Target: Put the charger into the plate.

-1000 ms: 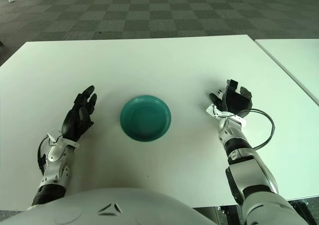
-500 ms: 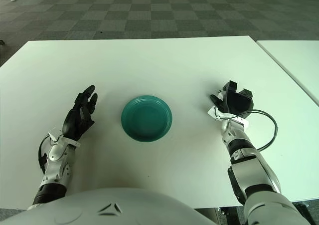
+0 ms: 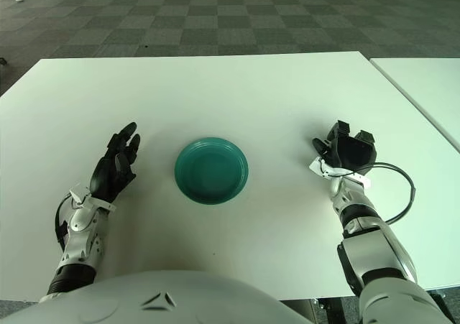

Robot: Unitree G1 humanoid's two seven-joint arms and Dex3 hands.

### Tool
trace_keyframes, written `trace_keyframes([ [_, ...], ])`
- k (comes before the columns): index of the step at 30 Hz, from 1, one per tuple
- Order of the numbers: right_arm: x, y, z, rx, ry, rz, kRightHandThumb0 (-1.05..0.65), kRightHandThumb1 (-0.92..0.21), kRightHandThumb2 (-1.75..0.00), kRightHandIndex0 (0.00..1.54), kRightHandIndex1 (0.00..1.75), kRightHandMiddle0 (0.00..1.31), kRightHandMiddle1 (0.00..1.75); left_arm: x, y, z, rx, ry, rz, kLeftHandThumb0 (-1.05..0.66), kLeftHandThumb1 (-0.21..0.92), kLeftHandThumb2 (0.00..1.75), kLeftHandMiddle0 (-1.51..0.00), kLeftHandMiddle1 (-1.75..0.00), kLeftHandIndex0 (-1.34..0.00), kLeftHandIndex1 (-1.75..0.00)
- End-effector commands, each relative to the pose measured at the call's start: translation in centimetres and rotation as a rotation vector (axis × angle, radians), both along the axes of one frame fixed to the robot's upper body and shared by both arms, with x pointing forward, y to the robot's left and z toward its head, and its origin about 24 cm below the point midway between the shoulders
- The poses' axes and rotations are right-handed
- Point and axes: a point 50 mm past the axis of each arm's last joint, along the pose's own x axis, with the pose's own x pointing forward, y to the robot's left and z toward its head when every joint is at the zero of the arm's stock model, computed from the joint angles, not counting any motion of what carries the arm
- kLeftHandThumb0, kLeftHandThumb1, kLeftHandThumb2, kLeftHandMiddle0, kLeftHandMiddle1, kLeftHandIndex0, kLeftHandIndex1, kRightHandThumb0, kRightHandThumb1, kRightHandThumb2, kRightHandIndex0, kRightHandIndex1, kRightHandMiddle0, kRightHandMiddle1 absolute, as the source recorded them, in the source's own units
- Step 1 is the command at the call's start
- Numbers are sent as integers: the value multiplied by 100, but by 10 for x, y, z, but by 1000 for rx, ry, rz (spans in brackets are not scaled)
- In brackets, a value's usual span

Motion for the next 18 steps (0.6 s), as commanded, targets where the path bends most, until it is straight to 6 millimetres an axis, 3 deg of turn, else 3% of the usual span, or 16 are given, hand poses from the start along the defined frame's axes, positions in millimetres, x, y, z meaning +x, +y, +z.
trace_keyframes([
  [1,-87,-4,-72,47,389,-92,-40,-62,-93,87,175,38,175,-11,1,-25,-35,144,31,-95,92,103,-13,0,0,-54],
  [11,-86,-11,-67,72,384,-88,-41,-55,-103,99,175,44,175,-10,2,-26,-35,145,32,-95,92,103,-13,0,0,-54],
  [18,-53,-28,-30,31,217,-44,-42,-51,-107,102,175,46,175,-9,3,-26,-34,145,32,-95,92,103,-14,0,0,-54],
])
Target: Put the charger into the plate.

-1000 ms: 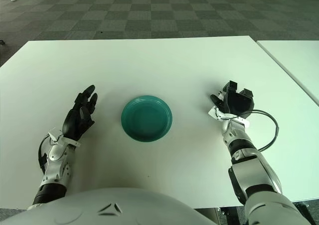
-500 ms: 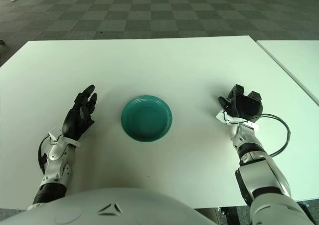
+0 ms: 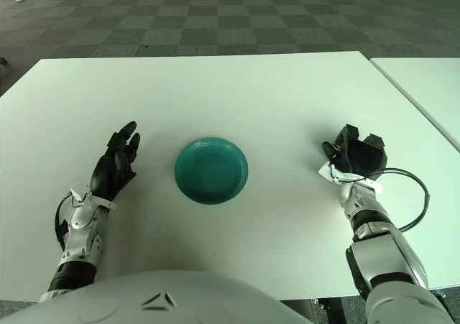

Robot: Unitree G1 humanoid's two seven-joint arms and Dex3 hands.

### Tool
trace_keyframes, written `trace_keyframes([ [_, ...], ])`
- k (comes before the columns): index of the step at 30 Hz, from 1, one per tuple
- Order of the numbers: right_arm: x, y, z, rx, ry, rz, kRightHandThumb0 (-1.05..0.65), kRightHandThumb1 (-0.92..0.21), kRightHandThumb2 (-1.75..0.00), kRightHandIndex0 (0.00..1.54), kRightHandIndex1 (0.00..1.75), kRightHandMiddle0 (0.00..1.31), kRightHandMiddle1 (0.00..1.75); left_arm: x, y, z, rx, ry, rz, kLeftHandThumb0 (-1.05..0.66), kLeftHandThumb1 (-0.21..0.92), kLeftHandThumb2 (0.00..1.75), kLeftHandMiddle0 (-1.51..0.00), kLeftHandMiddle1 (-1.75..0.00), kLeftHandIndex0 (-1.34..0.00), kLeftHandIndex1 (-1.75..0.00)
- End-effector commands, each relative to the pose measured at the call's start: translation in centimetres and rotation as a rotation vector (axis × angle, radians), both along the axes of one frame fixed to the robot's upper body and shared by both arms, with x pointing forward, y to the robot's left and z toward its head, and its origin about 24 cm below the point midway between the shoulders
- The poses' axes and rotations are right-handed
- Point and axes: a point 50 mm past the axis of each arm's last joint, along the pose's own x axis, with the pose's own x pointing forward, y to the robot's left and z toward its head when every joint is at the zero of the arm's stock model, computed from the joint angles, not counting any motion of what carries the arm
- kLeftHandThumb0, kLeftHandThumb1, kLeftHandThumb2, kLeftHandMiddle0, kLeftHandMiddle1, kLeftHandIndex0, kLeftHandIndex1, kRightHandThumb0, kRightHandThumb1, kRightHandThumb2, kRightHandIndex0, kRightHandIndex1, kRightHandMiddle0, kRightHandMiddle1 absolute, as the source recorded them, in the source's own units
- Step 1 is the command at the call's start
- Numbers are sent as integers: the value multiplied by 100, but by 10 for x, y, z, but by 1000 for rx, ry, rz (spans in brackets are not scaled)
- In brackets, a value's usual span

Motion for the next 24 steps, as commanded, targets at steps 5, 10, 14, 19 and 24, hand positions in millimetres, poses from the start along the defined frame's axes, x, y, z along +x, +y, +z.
trace_keyframes([
  [5,-14,-10,-5,15,120,1,-42,-51,-107,103,175,46,175,-11,4,-22,-30,128,29,-95,92,103,-14,0,0,-54],
  [10,6,-5,18,-15,19,34,-42,-51,-107,104,175,46,175,-10,5,-22,-30,128,29,-95,92,103,-14,0,0,-54],
  [14,32,9,55,-85,-93,107,-42,-51,-107,103,175,46,175,-8,7,-22,-30,129,30,-95,92,103,-14,0,0,-54],
  [19,47,38,109,-186,-237,253,-42,-50,-108,102,175,47,175,-7,8,-22,-30,129,30,-95,92,103,-14,0,0,-54],
  [24,41,70,138,-277,-310,411,-43,-49,-109,103,175,48,175,-6,9,-21,-29,128,31,-95,92,103,-14,0,0,-54],
])
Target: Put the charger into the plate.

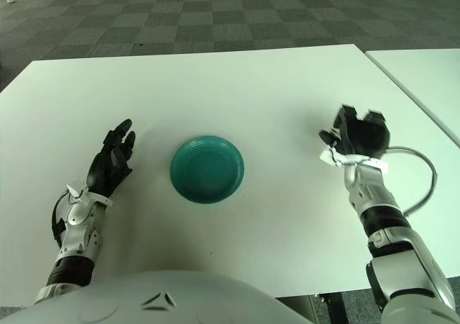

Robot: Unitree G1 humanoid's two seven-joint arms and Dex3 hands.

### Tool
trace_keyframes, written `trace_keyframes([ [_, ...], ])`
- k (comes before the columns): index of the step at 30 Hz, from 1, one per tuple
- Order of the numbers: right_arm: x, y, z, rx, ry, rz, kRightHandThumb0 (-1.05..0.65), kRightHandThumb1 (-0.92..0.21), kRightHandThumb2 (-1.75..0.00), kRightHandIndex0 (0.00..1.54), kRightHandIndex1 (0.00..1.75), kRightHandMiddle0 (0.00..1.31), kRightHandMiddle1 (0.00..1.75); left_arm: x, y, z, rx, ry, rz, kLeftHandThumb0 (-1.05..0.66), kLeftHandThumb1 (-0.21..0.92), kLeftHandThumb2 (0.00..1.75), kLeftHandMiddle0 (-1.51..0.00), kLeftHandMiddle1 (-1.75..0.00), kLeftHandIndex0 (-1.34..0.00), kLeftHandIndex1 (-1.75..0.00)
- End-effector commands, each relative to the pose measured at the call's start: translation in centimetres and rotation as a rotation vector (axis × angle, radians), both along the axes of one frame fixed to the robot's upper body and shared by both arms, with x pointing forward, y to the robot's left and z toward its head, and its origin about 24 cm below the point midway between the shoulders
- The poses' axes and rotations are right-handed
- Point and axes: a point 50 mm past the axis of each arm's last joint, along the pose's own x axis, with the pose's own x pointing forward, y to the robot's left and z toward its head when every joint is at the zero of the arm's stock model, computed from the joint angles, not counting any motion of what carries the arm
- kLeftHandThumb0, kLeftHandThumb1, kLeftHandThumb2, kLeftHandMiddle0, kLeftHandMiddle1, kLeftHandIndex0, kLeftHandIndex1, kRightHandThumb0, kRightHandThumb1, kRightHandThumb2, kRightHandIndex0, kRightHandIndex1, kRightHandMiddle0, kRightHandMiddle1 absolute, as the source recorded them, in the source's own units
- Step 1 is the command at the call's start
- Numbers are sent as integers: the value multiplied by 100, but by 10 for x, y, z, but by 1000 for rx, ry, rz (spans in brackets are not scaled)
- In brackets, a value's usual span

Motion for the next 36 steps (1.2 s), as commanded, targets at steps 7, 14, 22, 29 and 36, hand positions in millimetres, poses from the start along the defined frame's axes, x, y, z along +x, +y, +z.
trace_keyframes([
  [7,2,69,71,-235,-171,318,-43,-47,-112,104,175,49,175,-12,4,-26,-39,151,15,-95,92,103,-14,0,0,-54],
  [14,9,106,76,-215,-168,444,-45,-41,-120,105,175,54,175,-11,5,-26,-40,152,15,-95,92,103,-14,0,0,-54],
  [22,4,135,81,-132,-125,573,-45,-39,-122,106,175,55,175,-10,6,-26,-41,152,14,-95,92,103,-14,0,0,-54],
  [29,-4,165,94,-93,-63,672,-45,-40,-121,108,175,55,175,-11,5,-27,-41,153,14,-95,92,103,-14,0,0,-54],
  [36,-11,186,85,-103,-3,771,-44,-44,-116,101,175,52,175,-13,2,-28,-42,152,13,-95,92,103,-14,0,0,-54],
])
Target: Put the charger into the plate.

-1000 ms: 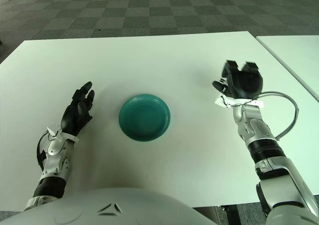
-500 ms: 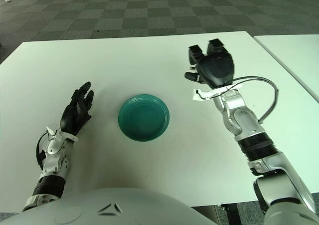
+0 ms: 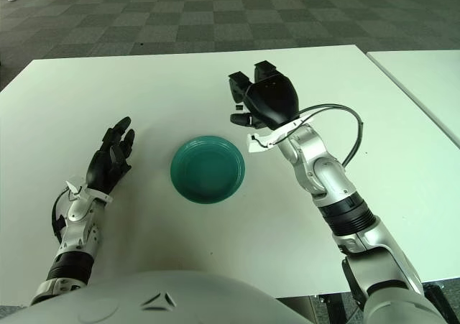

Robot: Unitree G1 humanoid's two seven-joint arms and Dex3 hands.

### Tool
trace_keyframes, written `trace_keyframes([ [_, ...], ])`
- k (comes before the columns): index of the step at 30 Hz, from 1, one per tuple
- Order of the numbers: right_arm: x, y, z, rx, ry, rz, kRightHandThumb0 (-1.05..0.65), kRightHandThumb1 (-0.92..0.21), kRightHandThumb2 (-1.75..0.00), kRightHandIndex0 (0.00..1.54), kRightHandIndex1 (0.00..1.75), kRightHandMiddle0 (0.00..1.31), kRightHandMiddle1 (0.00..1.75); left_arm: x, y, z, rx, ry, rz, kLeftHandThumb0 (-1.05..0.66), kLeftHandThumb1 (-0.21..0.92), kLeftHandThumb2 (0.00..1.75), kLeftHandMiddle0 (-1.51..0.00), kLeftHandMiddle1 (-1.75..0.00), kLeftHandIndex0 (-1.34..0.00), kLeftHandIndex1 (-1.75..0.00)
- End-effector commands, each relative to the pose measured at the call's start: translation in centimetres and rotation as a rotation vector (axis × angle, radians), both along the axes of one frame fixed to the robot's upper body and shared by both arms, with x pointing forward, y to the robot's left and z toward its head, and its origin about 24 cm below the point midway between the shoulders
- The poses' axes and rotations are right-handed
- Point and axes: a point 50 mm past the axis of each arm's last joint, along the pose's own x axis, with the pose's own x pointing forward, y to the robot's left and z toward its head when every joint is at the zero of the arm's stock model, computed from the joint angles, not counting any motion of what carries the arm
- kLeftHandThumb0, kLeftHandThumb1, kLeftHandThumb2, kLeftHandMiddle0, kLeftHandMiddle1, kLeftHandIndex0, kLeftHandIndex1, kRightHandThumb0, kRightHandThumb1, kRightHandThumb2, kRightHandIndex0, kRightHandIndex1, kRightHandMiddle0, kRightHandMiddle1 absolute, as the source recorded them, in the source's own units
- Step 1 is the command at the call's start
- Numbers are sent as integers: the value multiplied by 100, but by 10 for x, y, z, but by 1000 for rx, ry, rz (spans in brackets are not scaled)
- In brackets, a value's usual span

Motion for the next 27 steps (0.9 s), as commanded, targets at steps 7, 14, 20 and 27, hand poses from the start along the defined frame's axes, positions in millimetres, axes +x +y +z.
trace_keyframes([
  [7,-11,39,-28,143,167,188,-43,-50,-108,95,175,47,175,-17,-7,-22,-22,110,4,-95,92,103,-14,0,0,-54],
  [14,-25,65,-37,240,259,315,-42,-51,-108,99,175,47,175,-19,-12,-23,-22,110,3,-95,92,103,-14,0,0,-54],
  [20,-38,81,-46,245,307,408,-42,-53,-104,101,175,45,175,-21,-17,-23,-22,107,3,-95,92,103,-14,0,0,-54],
  [27,-41,80,-46,124,405,419,-41,-57,-99,103,175,42,175,-24,-24,-22,-22,105,2,-95,92,103,-14,0,0,-54],
])
